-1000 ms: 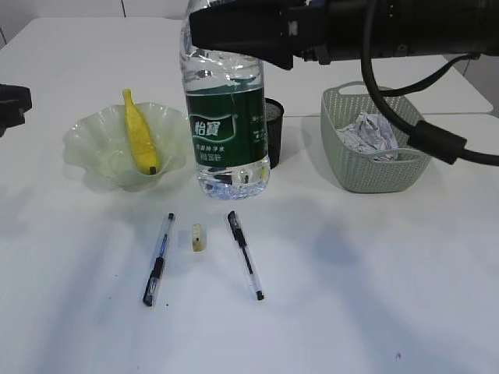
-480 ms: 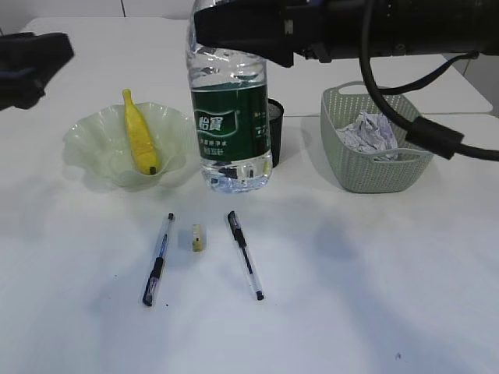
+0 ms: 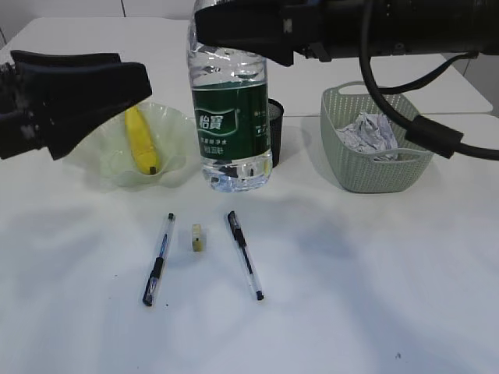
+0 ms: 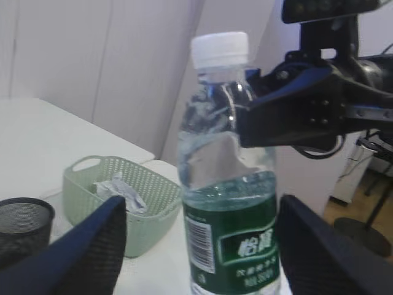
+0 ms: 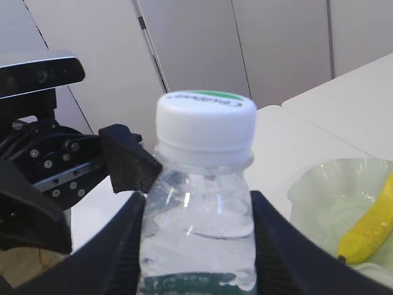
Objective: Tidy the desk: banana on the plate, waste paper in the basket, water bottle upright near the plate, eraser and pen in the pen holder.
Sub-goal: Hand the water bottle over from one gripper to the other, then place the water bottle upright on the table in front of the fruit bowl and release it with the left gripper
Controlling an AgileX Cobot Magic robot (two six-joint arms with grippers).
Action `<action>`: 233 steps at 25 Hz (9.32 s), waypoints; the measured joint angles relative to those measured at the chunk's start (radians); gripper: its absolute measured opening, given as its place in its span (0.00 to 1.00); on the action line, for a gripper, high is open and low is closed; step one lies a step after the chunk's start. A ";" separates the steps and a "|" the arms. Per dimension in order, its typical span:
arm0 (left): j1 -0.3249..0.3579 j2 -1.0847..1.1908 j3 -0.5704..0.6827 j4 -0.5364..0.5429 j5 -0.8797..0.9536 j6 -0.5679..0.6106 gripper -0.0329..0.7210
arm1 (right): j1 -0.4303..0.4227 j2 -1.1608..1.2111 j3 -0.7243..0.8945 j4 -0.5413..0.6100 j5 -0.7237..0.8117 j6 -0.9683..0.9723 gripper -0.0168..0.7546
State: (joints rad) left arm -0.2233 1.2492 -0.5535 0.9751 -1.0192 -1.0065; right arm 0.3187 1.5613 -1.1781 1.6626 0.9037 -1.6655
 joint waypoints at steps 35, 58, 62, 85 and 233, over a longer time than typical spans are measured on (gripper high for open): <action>-0.139 0.029 -0.003 0.018 -0.073 -0.097 0.81 | 0.109 0.000 -0.013 0.040 0.181 -0.046 0.45; -0.139 0.029 -0.003 0.025 -0.071 -0.102 0.58 | 0.109 0.000 -0.015 0.035 0.176 -0.049 0.45; -0.139 0.029 -0.003 0.025 -0.069 -0.100 0.57 | 0.111 0.000 -0.015 0.033 0.166 -0.043 0.52; 0.060 0.041 0.003 0.033 0.023 -0.019 0.55 | 0.111 -0.011 -0.022 -0.335 -0.055 0.280 0.74; 0.256 0.890 -0.036 -0.176 -0.211 0.727 0.71 | -0.312 -0.011 -0.022 -1.711 -0.026 1.627 0.69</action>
State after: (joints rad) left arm 0.0326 2.1395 -0.5897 0.7992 -1.2301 -0.2791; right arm 0.0063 1.5505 -1.2002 -0.0486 0.8778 -0.0381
